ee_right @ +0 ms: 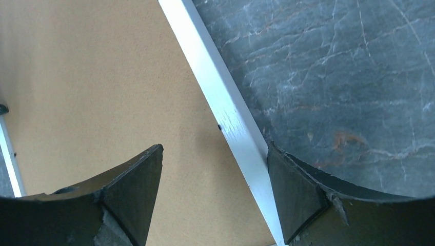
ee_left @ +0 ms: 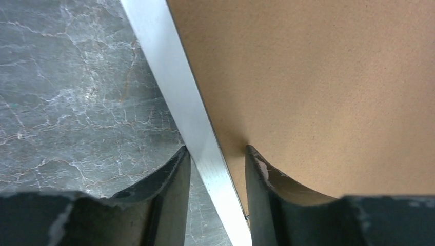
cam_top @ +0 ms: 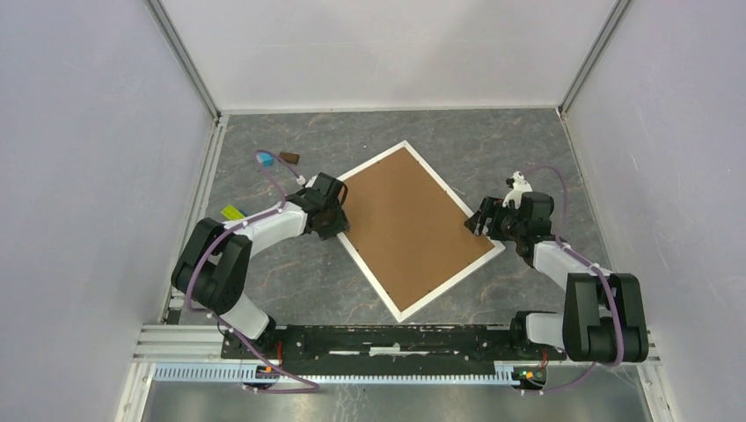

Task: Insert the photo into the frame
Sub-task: Adjust the photo frame at the center of the board.

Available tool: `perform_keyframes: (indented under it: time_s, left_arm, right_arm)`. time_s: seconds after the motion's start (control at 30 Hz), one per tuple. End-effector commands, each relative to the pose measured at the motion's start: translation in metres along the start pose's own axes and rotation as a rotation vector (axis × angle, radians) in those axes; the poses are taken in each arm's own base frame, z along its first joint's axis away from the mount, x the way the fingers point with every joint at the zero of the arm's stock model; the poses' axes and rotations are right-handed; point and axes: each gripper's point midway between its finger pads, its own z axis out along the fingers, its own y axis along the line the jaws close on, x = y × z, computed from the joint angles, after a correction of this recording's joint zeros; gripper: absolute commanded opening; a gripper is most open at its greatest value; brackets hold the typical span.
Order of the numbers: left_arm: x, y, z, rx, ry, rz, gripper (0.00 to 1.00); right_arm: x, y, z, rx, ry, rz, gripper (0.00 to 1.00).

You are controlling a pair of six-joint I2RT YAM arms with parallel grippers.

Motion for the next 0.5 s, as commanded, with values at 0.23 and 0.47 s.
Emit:
perform_keyframes:
  time_s: [0.23, 0.47]
  left_arm:
    - [0.001, 0.01, 0.001, 0.016, -0.06, 0.121, 0.18]
    - [-0.011, 0.018, 0.002, -0.042, -0.064, 0.191, 0.02]
  right_arm:
    - [0.075, 0.031, -0.023, -0.073, 0.151, 0.107, 0.8]
    - [0.046, 0.002, -0.032, 0.169, 0.117, -0.09, 0.81]
